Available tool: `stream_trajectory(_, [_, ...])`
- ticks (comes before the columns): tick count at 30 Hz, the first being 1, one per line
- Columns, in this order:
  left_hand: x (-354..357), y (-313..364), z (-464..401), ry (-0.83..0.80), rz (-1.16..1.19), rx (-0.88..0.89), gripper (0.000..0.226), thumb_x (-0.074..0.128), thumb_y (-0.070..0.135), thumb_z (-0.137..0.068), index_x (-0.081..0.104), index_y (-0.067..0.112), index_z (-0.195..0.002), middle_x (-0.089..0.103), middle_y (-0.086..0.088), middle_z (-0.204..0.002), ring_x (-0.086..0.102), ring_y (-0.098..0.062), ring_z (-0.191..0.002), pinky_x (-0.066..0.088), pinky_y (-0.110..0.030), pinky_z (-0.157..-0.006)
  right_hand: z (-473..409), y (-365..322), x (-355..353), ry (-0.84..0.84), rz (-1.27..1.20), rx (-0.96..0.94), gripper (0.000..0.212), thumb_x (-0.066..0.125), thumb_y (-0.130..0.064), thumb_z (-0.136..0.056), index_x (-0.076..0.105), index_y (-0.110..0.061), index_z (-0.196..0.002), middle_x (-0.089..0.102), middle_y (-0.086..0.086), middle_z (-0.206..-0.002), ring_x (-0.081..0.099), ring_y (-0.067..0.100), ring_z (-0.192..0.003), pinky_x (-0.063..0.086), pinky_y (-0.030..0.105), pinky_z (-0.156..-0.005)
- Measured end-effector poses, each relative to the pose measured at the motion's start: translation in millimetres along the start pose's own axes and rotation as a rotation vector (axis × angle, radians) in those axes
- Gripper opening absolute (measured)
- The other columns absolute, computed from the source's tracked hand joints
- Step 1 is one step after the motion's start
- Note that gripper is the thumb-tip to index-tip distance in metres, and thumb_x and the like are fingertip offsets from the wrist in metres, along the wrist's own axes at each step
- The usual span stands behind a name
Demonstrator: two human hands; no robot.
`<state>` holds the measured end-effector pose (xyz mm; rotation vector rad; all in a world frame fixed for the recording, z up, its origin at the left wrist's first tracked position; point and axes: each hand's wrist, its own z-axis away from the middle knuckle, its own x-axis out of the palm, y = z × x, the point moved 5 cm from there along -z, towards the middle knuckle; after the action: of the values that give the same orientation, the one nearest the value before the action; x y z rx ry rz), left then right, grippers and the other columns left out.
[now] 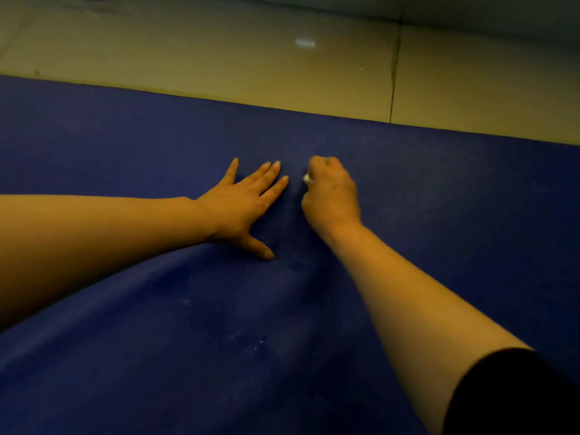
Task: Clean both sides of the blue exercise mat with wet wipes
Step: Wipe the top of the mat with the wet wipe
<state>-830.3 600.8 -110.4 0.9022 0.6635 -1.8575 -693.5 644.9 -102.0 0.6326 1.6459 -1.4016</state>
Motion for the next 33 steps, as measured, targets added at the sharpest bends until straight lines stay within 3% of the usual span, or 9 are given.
stream_trajectory(4, [0.2,-2.6,1.5,0.011,-0.022,0.005,0.128,0.048,0.084,-0.067,-0.028,0.018,-0.147,-0.034,-0.007,-0.154,-0.024,-0.02,-0.145,-0.019,-0.059,-0.109,-6.9,26.4,-20.2,-0.063,0.03,0.03,0.016,0.054,0.001,-0.082,0.05,-0.012,-0.088,0.05,0.008,-0.101,0.048,0.023,-0.083,0.041,0.035,-0.066])
stream_trajectory(9, [-2.1,-0.5,2.0,-0.002,-0.047,0.003,0.128,0.047,0.085,-0.068,-0.028,0.016,-0.147,-0.032,-0.009,-0.155,-0.022,-0.023,-0.145,-0.015,-0.058,-0.112,13.5,74.6,-53.1,0.166,0.1,0.27,0.026,0.051,0.006,-0.081,0.053,-0.002,-0.106,0.047,0.016,-0.117,0.05,0.032,-0.096,0.044,0.035,-0.077])
stream_trajectory(14, [-5.5,7.1,3.9,0.01,-0.199,-0.035,0.126,0.041,0.084,-0.072,-0.027,0.009,-0.146,-0.027,-0.018,-0.156,-0.017,-0.029,-0.147,-0.011,-0.058,-0.112,14.6,2.8,2.2,0.046,0.092,0.049,0.045,0.055,0.001,-0.083,0.043,-0.001,-0.126,0.035,0.017,-0.134,0.047,0.031,-0.11,0.043,0.031,-0.091])
stream_trajectory(17, [-1.6,13.2,16.2,0.07,-0.163,-0.021,0.114,0.04,0.077,-0.08,-0.029,0.012,-0.145,-0.027,-0.014,-0.155,-0.017,-0.026,-0.146,-0.009,-0.058,-0.114,15.4,-0.7,5.6,-0.06,0.062,-0.093,0.037,0.057,0.002,-0.079,0.048,-0.005,-0.115,0.042,0.014,-0.126,0.05,0.032,-0.104,0.045,0.035,-0.083])
stream_trajectory(22, [12.4,33.2,61.0,0.421,-0.127,0.157,0.078,0.051,0.049,-0.091,0.029,0.001,-0.148,0.027,-0.02,-0.154,0.028,-0.032,-0.14,0.025,-0.053,-0.108,29.1,66.4,-47.1,0.145,0.026,0.1,0.023,0.054,0.008,-0.074,0.054,-0.002,-0.095,0.049,0.016,-0.107,0.052,0.035,-0.085,0.041,0.038,-0.066])
stream_trajectory(24, [30.4,33.9,79.4,0.286,-0.05,0.104,0.089,0.027,0.065,-0.089,0.019,0.003,-0.152,0.017,-0.019,-0.157,0.022,-0.032,-0.143,0.026,-0.049,-0.11,36.1,60.6,-41.7,0.149,0.038,0.131,0.02,0.054,0.006,-0.076,0.053,0.0,-0.095,0.049,0.018,-0.11,0.051,0.036,-0.09,0.044,0.041,-0.075])
stream_trajectory(26, [45.3,36.5,93.0,0.059,0.075,0.009,0.105,0.006,0.084,-0.074,-0.018,0.015,-0.149,-0.021,-0.011,-0.157,-0.009,-0.027,-0.146,0.016,-0.043,-0.12,41.0,31.9,-20.5,0.076,0.006,0.064,0.023,0.054,0.005,-0.077,0.053,0.002,-0.099,0.049,0.021,-0.113,0.05,0.038,-0.098,0.041,0.04,-0.083])
stream_trajectory(29, [51.9,44.2,96.7,-0.21,0.109,-0.054,0.105,0.025,0.08,-0.081,-0.03,0.017,-0.144,-0.043,-0.004,-0.144,-0.026,-0.02,-0.143,0.005,-0.043,-0.121,54.7,-13.4,16.3,-0.117,-0.04,-0.1,0.029,0.057,0.003,-0.08,0.05,0.001,-0.107,0.046,0.021,-0.121,0.049,0.036,-0.103,0.039,0.035,-0.085])
stream_trajectory(33, [44.1,49.0,91.2,-0.229,0.132,-0.053,0.106,0.043,0.068,-0.087,-0.023,0.013,-0.149,-0.036,-0.007,-0.153,-0.023,-0.024,-0.145,0.005,-0.046,-0.121,57.6,13.9,2.8,-0.104,-0.109,-0.142,0.031,0.057,0.009,-0.07,0.052,-0.004,-0.097,0.049,0.018,-0.108,0.054,0.036,-0.089,0.05,0.048,-0.076])
